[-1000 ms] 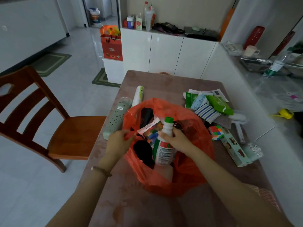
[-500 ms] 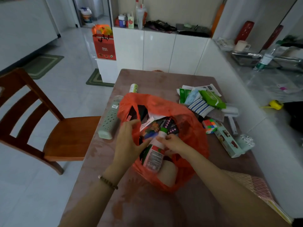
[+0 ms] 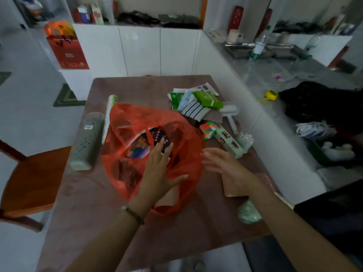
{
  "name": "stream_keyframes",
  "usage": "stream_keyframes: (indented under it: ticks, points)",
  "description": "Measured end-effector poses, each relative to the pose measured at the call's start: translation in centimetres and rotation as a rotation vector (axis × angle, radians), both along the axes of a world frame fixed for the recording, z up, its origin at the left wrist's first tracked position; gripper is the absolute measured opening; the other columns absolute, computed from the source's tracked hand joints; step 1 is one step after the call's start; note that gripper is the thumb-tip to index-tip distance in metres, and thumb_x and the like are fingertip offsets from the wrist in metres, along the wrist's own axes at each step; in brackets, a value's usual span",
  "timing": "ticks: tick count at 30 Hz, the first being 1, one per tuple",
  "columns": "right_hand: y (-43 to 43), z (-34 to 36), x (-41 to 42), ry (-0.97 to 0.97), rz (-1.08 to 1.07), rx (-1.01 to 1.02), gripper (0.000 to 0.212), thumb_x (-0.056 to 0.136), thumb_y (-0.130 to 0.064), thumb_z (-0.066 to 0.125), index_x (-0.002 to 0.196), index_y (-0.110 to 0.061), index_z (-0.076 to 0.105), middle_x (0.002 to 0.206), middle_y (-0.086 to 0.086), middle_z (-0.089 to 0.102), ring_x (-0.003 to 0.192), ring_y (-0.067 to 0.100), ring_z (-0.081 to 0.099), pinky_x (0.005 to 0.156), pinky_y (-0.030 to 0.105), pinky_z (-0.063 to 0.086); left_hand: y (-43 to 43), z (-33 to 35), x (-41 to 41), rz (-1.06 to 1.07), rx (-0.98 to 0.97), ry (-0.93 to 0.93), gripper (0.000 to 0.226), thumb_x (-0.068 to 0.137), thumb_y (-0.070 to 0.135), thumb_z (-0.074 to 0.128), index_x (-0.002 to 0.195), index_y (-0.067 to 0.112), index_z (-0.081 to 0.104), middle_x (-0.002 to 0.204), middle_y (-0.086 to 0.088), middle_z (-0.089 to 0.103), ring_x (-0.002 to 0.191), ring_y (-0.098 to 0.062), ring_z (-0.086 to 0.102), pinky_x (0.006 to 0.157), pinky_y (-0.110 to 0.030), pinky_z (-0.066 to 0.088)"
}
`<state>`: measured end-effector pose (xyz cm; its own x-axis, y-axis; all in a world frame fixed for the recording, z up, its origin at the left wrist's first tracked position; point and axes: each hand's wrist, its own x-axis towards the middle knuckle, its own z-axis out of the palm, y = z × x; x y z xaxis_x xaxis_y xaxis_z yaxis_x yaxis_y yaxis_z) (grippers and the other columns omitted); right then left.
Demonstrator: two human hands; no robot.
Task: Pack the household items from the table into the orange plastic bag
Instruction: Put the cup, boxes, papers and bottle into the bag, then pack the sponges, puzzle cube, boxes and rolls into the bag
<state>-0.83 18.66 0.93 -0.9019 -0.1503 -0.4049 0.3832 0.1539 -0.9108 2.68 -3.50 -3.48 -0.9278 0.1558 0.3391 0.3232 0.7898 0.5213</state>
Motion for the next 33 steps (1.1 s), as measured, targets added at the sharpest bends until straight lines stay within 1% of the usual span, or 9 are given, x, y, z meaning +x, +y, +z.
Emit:
stream_keyframes:
  ticks: [4,8,12,17,21,24,28,30,33]
  points:
    - [8.1,-0.6,2.3,0.062,-0.193,0.119,0.029,0.084,-0.016,0.068,0.112,-0.009,0.063,0.112,0.009,0.065,0.091,0.011,0.063,0.075,0.017,0.051,6.7,0.1,-0.6,-0.154,0.015,-0.083,0.093,0.071,0.065,0.057,0.144,0.012,0.035,0.153,-0.011,0.029,0.141,-0.024,0.028,0.116,-0.035,0.021]
    - [15.7,-2.9,5.9,0.014,-0.392,0.286,0.041,0.079,-0.017,0.075,0.115,-0.014,0.056,0.117,0.003,0.058,0.095,0.016,0.058,0.080,0.027,0.049,13.6,-1.2,-1.0,-0.343,-0.018,-0.280,0.094,0.075,0.053,0.068,0.148,0.011,0.025,0.155,-0.011,0.023,0.144,-0.026,0.023,0.117,-0.039,0.023]
    - [19.7,-6.8,9.0,-0.071,-0.504,0.452,0.055,0.081,-0.029,0.071,0.128,-0.012,0.048,0.123,0.003,0.045,0.109,0.016,0.046,0.088,0.028,0.041,18.5,-5.3,-0.7,-0.583,-0.151,-0.473,0.107,0.064,0.072,0.065,0.148,0.021,0.025,0.157,-0.003,0.018,0.146,-0.024,0.015,0.119,-0.039,0.017]
    - [21.4,-11.0,9.5,-0.106,-0.308,0.652,0.066,0.076,-0.025,0.077,0.132,-0.007,0.048,0.134,0.014,0.053,0.121,0.028,0.052,0.095,0.031,0.042,21.5,-5.6,0.3,-0.613,0.035,-0.553,0.087,0.068,0.065,0.066,0.139,0.019,0.042,0.143,0.008,0.037,0.134,-0.007,0.029,0.104,-0.012,0.018]
    - [22.2,-11.8,8.9,-0.101,-0.050,1.079,0.083,0.067,-0.057,0.072,0.133,-0.016,0.043,0.130,0.010,0.044,0.124,0.028,0.040,0.101,0.032,0.035,22.2,-5.3,-0.2,-0.441,0.191,-0.639,0.059,0.089,0.054,0.042,0.133,0.016,0.050,0.134,0.008,0.045,0.128,-0.003,0.037,0.098,-0.007,0.018]
    - [23.2,-12.1,8.7,-0.188,-0.037,1.046,0.077,0.064,-0.062,0.073,0.114,-0.011,0.045,0.117,0.008,0.041,0.114,0.026,0.040,0.088,0.032,0.038,22.4,-7.1,-2.1,-0.343,0.078,-0.679,0.061,0.094,0.055,0.032,0.141,0.016,0.039,0.147,-0.003,0.039,0.139,-0.020,0.032,0.110,-0.021,0.018]
    - [24.7,-12.2,9.1,-0.223,-0.294,0.663,0.061,0.070,-0.039,0.079,0.100,-0.006,0.038,0.088,-0.001,0.045,0.079,0.013,0.051,0.057,0.022,0.041,22.9,-9.0,-4.3,-0.360,-0.291,-0.708,0.080,0.083,0.060,0.025,0.149,0.015,0.021,0.154,-0.011,0.027,0.143,-0.027,0.022,0.117,-0.037,0.015]
    - [24.9,-11.5,9.4,-0.121,-0.405,0.565,0.048,0.076,-0.021,0.077,0.096,-0.009,0.034,0.081,-0.003,0.041,0.074,0.015,0.047,0.056,0.023,0.037,23.4,-9.2,-4.6,-0.333,-0.289,-0.700,0.093,0.068,0.066,0.016,0.146,0.016,0.029,0.150,-0.009,0.035,0.140,-0.027,0.029,0.115,-0.039,0.018]
    - [24.6,-9.1,9.4,0.179,-0.532,0.548,0.041,0.078,-0.013,0.073,0.097,-0.016,0.036,0.083,-0.005,0.049,0.073,0.018,0.053,0.061,0.029,0.041,24.0,-7.5,-4.0,-0.274,-0.225,-0.666,0.074,0.082,0.056,0.046,0.142,0.014,0.036,0.146,-0.011,0.038,0.140,-0.031,0.027,0.115,-0.041,0.019]
